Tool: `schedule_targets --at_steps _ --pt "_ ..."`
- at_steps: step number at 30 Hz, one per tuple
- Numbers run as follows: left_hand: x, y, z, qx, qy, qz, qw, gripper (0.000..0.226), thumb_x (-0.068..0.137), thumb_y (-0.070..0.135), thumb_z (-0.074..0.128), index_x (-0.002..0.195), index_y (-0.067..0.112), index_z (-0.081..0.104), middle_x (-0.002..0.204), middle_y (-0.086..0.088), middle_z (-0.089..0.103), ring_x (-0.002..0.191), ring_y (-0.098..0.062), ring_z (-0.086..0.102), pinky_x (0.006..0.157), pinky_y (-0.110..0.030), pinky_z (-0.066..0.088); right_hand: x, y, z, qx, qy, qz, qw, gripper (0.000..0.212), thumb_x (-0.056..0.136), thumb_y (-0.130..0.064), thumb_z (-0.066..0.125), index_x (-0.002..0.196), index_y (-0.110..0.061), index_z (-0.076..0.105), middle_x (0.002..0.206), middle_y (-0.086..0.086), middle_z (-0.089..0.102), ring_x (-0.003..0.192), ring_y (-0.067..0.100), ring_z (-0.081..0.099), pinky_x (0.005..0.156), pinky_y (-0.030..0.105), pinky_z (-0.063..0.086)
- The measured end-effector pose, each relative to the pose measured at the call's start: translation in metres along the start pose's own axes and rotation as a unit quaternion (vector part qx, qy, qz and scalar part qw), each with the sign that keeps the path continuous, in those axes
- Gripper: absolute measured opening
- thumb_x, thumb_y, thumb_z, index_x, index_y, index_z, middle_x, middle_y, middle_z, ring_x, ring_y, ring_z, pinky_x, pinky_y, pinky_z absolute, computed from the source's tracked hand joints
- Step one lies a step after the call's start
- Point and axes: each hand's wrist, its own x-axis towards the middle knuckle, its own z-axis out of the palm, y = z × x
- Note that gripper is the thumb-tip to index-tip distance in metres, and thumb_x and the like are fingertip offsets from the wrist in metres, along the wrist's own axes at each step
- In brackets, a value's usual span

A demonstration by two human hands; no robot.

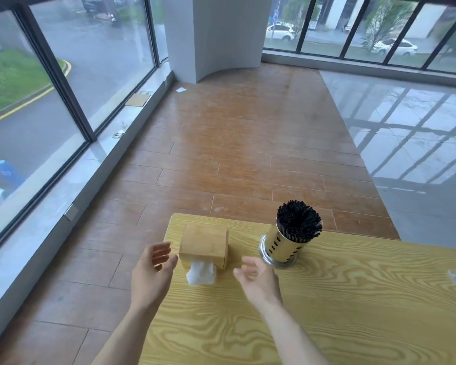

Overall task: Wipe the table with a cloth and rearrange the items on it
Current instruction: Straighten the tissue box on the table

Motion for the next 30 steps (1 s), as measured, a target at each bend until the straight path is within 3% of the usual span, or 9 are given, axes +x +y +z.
schedule_targets --at_steps 5,10,16,20,24,27,30 --pt "0.029 -0.024 -0.008 -0.002 -0.100 -0.022 0.995 0.044 0.088 0.012 0.071 0.127 0.030 0.059 0.127 0.007 0.064 0.119 -0.013 0.060 0.102 -0.036 0.046 0.016 -0.009 0.032 0.013 0.019 0.014 1.000 0.047 0.090 -0.023 0.076 0.133 -0.031 0.059 0.123 -0.008 0.065 0.107 0.008 0.065 0.096 0.028 0.050" --pt "0.050 -0.040 0.002 -0.006 -0.185 -0.028 0.982 0.056 0.091 0.011 0.068 0.139 0.031 0.049 0.139 0.012 0.054 0.128 -0.010 0.052 0.102 -0.028 0.039 0.034 -0.009 0.048 0.015 0.002 0.023 1.000 0.062 0.092 -0.020 0.075 0.147 -0.031 0.048 0.134 -0.008 0.055 0.130 0.015 0.053 0.111 0.035 0.043" --pt "0.063 -0.056 0.013 -0.024 -0.242 -0.018 0.970 0.054 0.093 0.012 0.066 0.139 0.038 0.051 0.142 0.015 0.058 0.134 -0.008 0.052 0.113 -0.040 0.043 0.046 -0.003 0.059 0.044 0.004 0.027 0.999 0.051 0.091 -0.008 0.073 0.134 -0.030 0.056 0.124 -0.007 0.070 0.107 0.004 0.065 0.092 0.023 0.048" --pt "0.064 -0.054 0.017 -0.060 -0.248 -0.024 0.967 0.052 0.095 0.006 0.063 0.127 0.046 0.052 0.138 0.009 0.061 0.128 -0.012 0.059 0.103 -0.032 0.050 0.049 -0.003 0.060 0.058 0.005 0.032 0.998 0.052 0.090 -0.008 0.075 0.133 -0.031 0.058 0.117 -0.011 0.072 0.105 0.003 0.068 0.089 0.023 0.053" --pt "0.067 -0.052 0.018 -0.071 -0.249 -0.024 0.966 0.051 0.096 0.009 0.063 0.132 0.042 0.053 0.137 0.009 0.062 0.126 -0.010 0.060 0.094 -0.022 0.052 0.052 -0.006 0.059 0.064 0.011 0.032 0.997 0.052 0.089 -0.008 0.075 0.134 -0.029 0.060 0.114 -0.010 0.074 0.102 0.004 0.070 0.100 0.035 0.056" --pt "0.073 -0.044 0.018 -0.072 -0.235 -0.023 0.969 0.047 0.096 0.015 0.065 0.137 0.036 0.054 0.133 0.010 0.065 0.119 -0.008 0.063 0.082 -0.015 0.054 0.055 -0.014 0.056 0.061 0.022 0.022 0.998 0.044 0.088 -0.014 0.078 0.119 -0.040 0.059 0.107 -0.012 0.076 0.097 0.005 0.072 0.097 0.039 0.058" --pt "0.081 -0.036 0.019 -0.067 -0.201 -0.019 0.977 0.038 0.096 0.021 0.065 0.131 0.035 0.058 0.126 0.010 0.068 0.111 -0.013 0.067 0.081 -0.022 0.054 0.059 -0.022 0.053 0.059 0.031 0.010 0.998 0.041 0.090 -0.022 0.077 0.120 -0.039 0.055 0.102 -0.013 0.076 0.093 0.000 0.070 0.086 0.027 0.056"
